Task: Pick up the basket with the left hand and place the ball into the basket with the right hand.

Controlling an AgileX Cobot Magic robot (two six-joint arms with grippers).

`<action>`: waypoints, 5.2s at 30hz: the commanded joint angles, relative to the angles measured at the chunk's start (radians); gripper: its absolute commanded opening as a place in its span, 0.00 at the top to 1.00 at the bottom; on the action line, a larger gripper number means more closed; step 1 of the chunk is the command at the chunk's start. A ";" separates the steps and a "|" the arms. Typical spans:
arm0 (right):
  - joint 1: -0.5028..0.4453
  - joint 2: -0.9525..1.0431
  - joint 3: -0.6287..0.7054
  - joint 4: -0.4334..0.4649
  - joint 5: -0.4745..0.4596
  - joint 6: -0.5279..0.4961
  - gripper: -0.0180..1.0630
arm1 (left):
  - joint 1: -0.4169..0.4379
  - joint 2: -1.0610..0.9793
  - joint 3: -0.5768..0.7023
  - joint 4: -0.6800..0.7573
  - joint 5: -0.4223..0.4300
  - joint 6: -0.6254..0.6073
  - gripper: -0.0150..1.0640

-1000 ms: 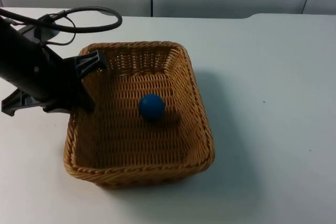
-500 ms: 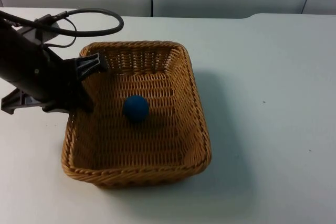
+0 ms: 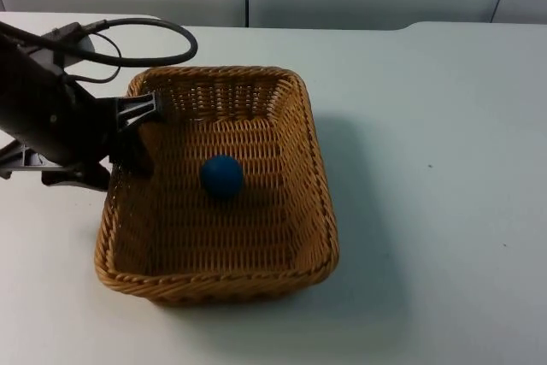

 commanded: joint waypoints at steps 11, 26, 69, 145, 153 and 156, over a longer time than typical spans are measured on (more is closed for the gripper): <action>0.004 -0.008 -0.007 -0.008 -0.009 0.000 0.28 | 0.003 -0.157 0.001 0.007 0.020 0.001 0.32; 0.004 -0.102 -0.007 -0.081 -0.040 -0.007 0.28 | 0.003 -0.660 -0.002 0.220 0.027 0.001 0.32; 0.004 -0.854 0.601 -0.111 0.002 0.124 0.28 | 0.003 -1.758 0.339 0.622 0.522 -0.334 0.32; 0.004 -1.420 0.815 -0.417 0.436 0.512 0.14 | 0.003 -1.972 0.443 0.983 0.752 -0.602 0.16; 0.004 -1.420 0.815 -0.419 0.436 0.516 0.01 | 0.003 -1.972 0.443 0.983 0.750 -0.602 0.03; 0.004 -1.420 0.815 -0.419 0.436 0.516 0.01 | 0.003 -1.972 0.443 0.983 0.750 -0.602 0.03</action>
